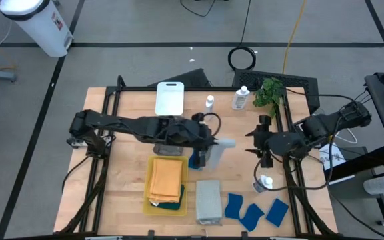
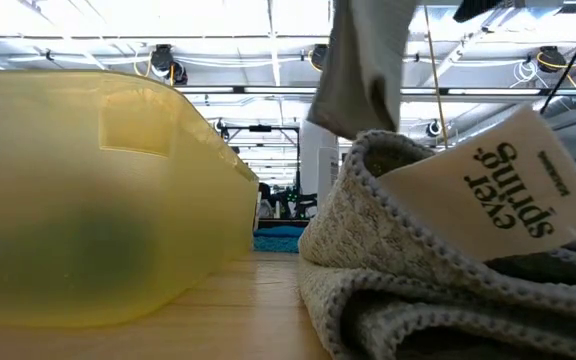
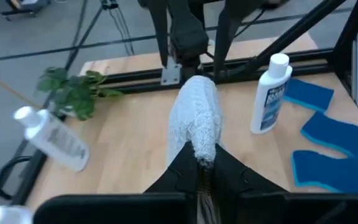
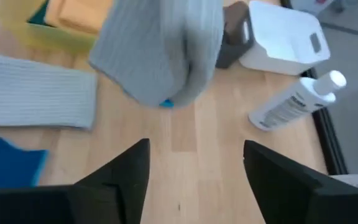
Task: Pick & Place Kitchen Items
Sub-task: Put the gray towel into the yellow bin
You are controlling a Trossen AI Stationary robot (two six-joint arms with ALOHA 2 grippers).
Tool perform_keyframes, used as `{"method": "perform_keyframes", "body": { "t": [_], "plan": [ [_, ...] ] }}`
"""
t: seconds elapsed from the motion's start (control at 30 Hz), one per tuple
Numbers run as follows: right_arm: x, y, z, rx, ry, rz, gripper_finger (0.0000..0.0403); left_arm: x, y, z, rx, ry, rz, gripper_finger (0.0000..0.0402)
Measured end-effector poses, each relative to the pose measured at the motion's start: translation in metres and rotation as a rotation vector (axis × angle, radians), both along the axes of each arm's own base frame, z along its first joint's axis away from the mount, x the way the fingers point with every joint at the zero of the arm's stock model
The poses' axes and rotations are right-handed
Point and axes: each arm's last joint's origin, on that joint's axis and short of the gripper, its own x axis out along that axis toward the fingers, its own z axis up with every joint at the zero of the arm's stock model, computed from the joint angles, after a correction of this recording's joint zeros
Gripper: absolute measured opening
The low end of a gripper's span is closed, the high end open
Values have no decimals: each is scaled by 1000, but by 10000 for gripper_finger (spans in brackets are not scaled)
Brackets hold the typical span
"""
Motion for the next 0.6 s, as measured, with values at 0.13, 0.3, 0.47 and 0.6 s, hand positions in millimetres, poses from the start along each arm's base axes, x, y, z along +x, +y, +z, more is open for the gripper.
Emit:
{"method": "perform_keyframes", "body": {
  "t": [0.13, 0.3, 0.47, 0.6],
  "plan": [
    [-4, -2, -21, 0, -117, 38, 230, -14, -2, 19, 14, -56, 3, 14],
    [-1, 0, -56, -47, -352, 134, 230, -24, -4, 31, 20, -102, -13, 14],
    [6, -1, -89, -98, -647, 176, 242, -32, -11, 43, 20, -157, -40, 15],
    [6, -10, -105, -96, -787, 173, 255, -35, -17, 47, 14, -184, -70, 14]
  ]
}}
